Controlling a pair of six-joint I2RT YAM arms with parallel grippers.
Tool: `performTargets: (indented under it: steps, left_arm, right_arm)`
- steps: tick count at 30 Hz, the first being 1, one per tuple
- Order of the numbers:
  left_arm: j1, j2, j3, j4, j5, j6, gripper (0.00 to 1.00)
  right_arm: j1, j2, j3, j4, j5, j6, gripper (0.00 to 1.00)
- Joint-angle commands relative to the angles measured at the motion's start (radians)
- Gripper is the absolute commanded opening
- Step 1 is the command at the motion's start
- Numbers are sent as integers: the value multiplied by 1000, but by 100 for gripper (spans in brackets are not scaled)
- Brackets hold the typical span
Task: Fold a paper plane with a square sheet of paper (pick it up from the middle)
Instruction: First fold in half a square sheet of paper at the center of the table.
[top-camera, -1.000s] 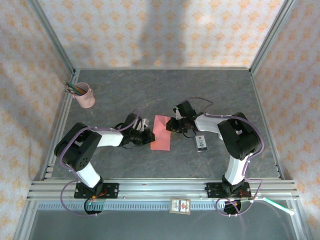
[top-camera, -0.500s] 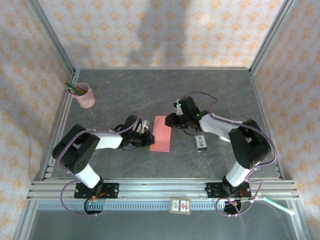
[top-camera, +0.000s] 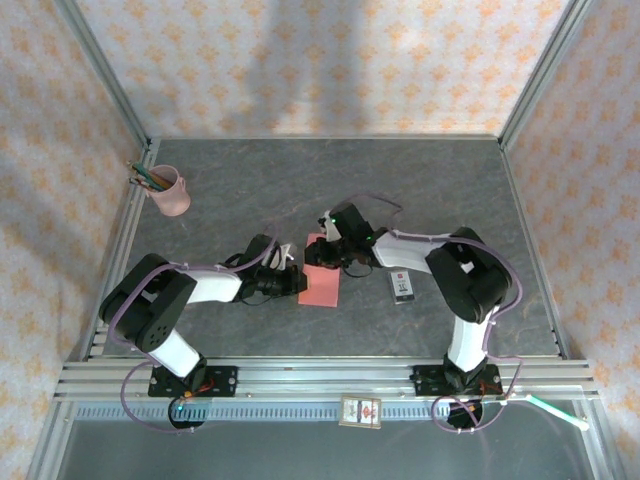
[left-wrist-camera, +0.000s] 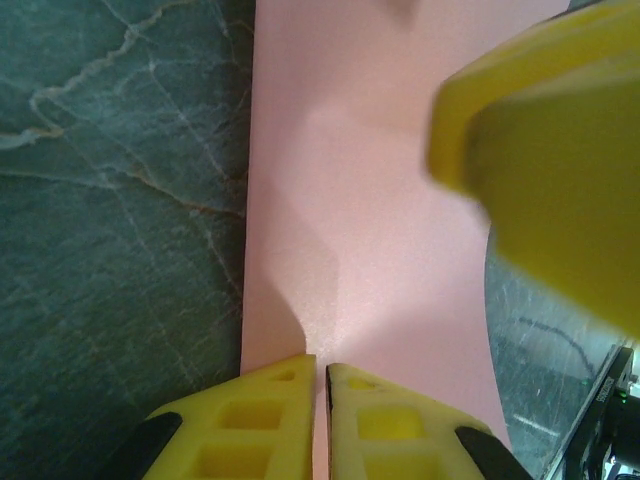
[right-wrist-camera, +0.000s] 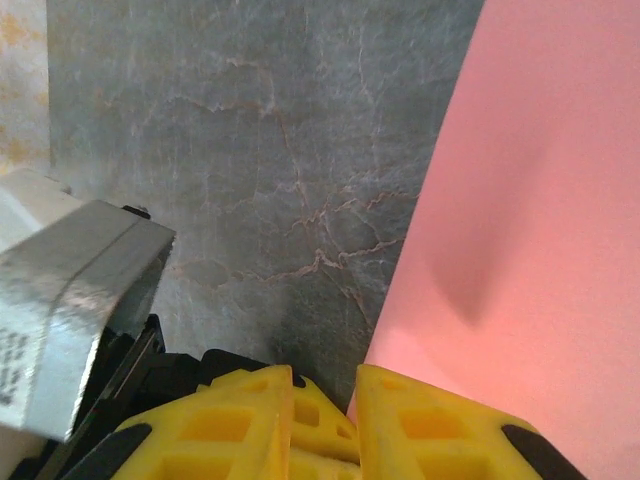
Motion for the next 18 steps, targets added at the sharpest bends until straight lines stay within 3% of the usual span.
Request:
performTargets:
  steps: [1, 18]
  left_arm:
    - [-14, 16, -48, -115, -18, -15, 14]
    - [-14, 30, -50, -142, -36, 3, 13]
  right_arm:
    - [14, 35, 38, 48, -35, 26, 22]
    - [14, 175, 115, -1, -5, -8, 2]
